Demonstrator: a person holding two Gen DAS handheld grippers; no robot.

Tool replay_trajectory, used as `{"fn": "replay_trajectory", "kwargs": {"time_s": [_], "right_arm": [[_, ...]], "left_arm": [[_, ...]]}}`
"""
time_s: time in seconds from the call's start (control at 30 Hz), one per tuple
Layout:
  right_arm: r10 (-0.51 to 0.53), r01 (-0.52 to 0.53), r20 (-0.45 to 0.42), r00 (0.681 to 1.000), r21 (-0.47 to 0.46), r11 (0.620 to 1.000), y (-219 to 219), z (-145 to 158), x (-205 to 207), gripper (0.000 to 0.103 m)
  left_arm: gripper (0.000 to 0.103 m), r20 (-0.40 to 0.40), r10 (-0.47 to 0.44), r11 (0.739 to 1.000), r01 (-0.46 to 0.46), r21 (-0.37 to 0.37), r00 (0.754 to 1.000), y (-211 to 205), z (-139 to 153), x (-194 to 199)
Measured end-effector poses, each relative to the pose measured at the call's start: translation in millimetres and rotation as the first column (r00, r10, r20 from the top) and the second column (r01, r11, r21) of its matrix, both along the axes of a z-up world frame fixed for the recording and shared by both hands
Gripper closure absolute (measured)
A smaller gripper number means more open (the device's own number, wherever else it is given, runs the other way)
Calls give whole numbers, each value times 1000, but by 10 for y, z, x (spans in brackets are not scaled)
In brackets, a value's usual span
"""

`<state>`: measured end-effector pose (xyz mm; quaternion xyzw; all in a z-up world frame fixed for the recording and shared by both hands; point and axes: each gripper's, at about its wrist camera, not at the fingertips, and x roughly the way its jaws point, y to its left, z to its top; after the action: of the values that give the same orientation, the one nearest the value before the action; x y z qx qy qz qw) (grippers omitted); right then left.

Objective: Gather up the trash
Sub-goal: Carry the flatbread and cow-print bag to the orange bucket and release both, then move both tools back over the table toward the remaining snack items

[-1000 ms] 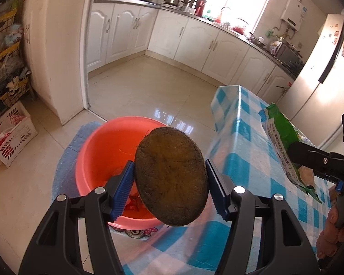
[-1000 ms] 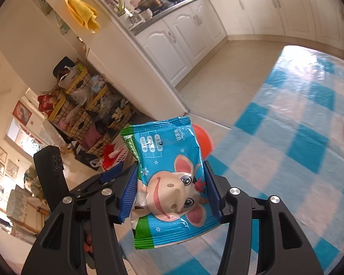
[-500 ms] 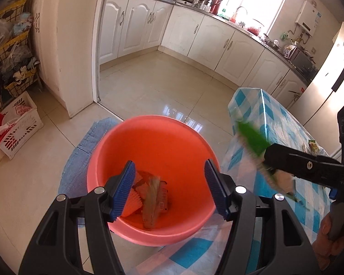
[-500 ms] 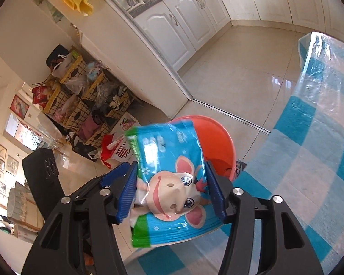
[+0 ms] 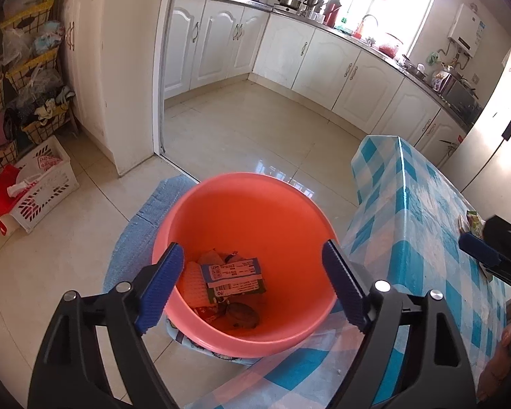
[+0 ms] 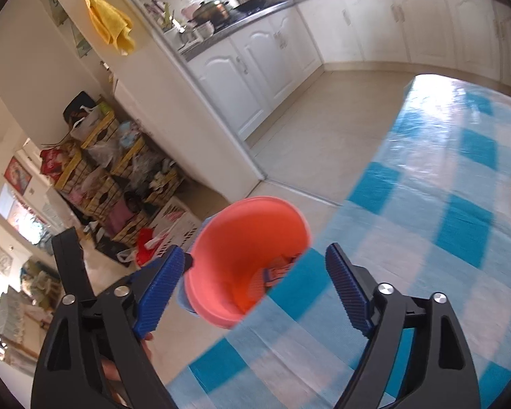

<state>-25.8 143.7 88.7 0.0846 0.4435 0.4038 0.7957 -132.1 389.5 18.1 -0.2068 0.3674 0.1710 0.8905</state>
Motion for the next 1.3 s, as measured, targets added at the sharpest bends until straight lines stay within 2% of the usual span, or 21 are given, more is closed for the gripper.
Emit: {"fn": "replay_trajectory", "kwargs": {"time_s": [0.27, 0.7, 1.0, 1.3], "right_arm": [[-100, 104, 89, 991, -39, 994, -500, 71, -302, 15], [-261, 264, 118, 958, -13, 964, -1357, 131, -545, 15], [-399, 399, 109, 910, 27, 917, -2124, 138, -631, 15], [-516, 510, 79, 853, 86, 856, -2830, 117, -684, 15]], "left_arm": [[15, 39, -59, 998, 58, 31, 997, -278, 206, -26], [13, 66, -224, 972, 218, 90, 972, -930, 489, -3], [13, 57, -311, 946, 302, 121, 949, -1389, 615, 87], [13, 32, -405, 904, 395, 163, 914, -1909, 710, 167]]}}
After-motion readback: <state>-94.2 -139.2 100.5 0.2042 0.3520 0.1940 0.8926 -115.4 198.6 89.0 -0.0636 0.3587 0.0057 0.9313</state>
